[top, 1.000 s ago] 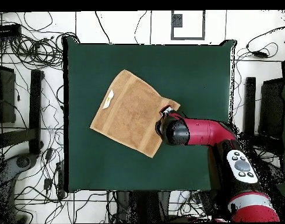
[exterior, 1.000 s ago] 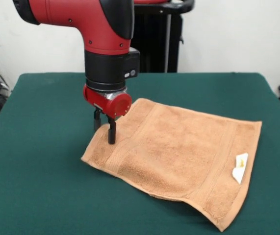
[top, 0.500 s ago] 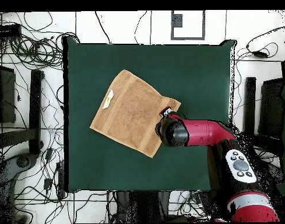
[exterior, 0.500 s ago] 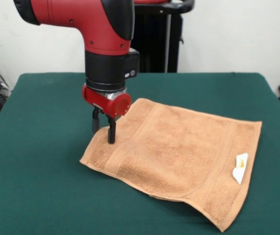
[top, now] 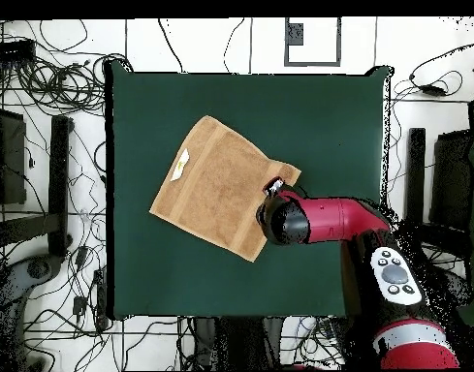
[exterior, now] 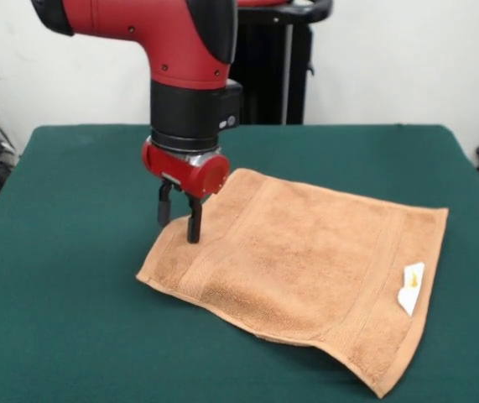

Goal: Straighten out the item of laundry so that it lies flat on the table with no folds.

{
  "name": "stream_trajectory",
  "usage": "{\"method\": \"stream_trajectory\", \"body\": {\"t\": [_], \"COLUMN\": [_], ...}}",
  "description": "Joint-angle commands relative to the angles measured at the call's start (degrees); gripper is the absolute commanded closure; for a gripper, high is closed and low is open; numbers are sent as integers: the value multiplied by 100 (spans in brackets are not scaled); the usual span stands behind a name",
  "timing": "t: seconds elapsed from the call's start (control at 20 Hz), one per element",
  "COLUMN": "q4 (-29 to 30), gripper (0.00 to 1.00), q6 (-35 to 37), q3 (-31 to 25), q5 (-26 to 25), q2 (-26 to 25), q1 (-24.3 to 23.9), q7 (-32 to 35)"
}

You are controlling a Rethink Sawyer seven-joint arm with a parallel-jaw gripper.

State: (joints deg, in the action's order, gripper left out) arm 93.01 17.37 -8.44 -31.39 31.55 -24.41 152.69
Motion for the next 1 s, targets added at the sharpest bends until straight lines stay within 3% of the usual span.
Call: {"method": "stream_trajectory", "body": {"t": [0.05, 0.2, 0.4, 1.0], "q4": [-193, -325, -743, -1067], "gripper": [0, 0, 0, 0], "q6": [840, 1472, 1952, 2017], "q3": [-392, -581, -619, -662], "q5": [-39, 312, 499, 528], "q2": [268, 529, 476, 350], "q1": [264, 187, 201, 151], "q7": [-803, -944, -916, -782]}}
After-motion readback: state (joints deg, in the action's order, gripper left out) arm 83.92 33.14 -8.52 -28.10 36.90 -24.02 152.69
